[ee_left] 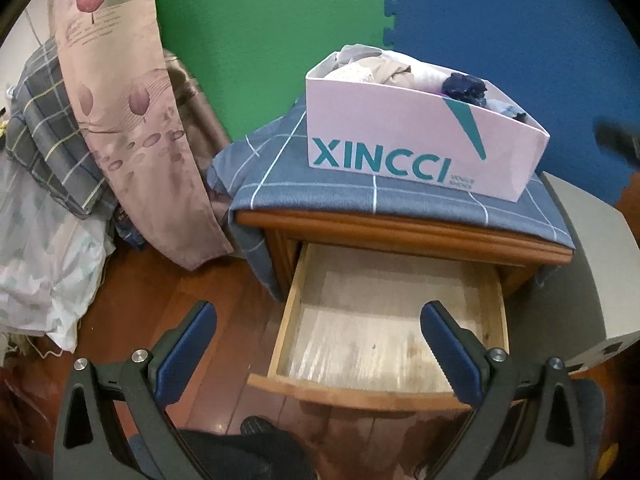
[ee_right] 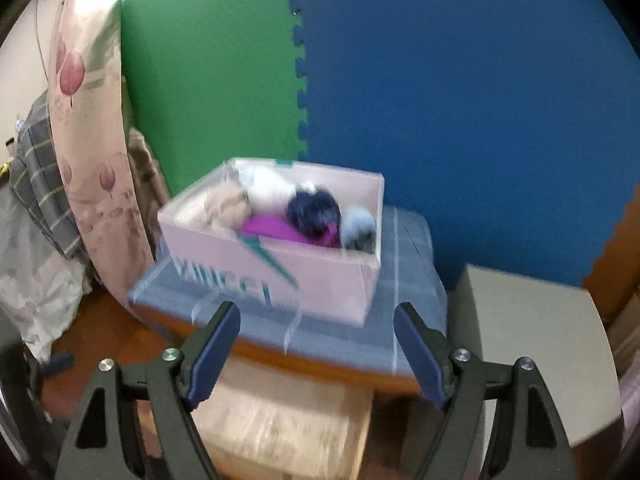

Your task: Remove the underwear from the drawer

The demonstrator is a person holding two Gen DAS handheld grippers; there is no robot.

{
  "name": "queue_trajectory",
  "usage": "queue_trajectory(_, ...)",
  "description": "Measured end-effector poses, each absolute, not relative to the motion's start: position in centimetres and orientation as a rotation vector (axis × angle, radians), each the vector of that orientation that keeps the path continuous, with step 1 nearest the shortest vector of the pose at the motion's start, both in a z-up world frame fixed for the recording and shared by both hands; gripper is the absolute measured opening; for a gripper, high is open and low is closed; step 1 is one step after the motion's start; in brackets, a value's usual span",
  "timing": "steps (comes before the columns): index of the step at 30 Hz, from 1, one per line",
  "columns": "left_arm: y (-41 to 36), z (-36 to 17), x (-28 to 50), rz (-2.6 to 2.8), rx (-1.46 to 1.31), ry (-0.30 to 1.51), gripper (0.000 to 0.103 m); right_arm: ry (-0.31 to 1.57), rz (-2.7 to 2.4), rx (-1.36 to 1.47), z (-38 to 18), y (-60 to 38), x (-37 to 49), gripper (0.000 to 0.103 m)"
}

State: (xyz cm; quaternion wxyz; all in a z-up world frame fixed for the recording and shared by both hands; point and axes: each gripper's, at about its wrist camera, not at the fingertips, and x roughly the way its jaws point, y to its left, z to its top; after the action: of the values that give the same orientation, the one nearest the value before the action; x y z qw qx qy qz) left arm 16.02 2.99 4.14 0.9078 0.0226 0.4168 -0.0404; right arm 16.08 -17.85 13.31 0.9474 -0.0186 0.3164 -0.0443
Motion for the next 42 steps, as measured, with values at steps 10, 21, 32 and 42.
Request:
queue_trajectory(10, 2.1, 3.3, 11.7, -0.069, 0.061, 0.865, 0.101, 0.788, -0.180, 0.015, 5.5, -18.3, 7.7, 0.081)
queue_trajectory(21, 0.5, 3.6, 9.5, -0.098, 0.085, 0.848, 0.101, 0.815, -0.148, 0.000, 4.1, -17.1, 5.6, 0.081)
queue_trajectory(32, 1.3, 3.7, 9.6, -0.088, 0.063, 0.846, 0.101, 0.862, -0.135, 0.012, 2.8, -16.5, 5.8, 0.081)
queue_trajectory(42, 1.0, 3.4, 9.5, -0.099, 0.077, 0.840, 0.101, 0.869, -0.129, 0.014, 2.2, -16.3, 5.9, 0.081)
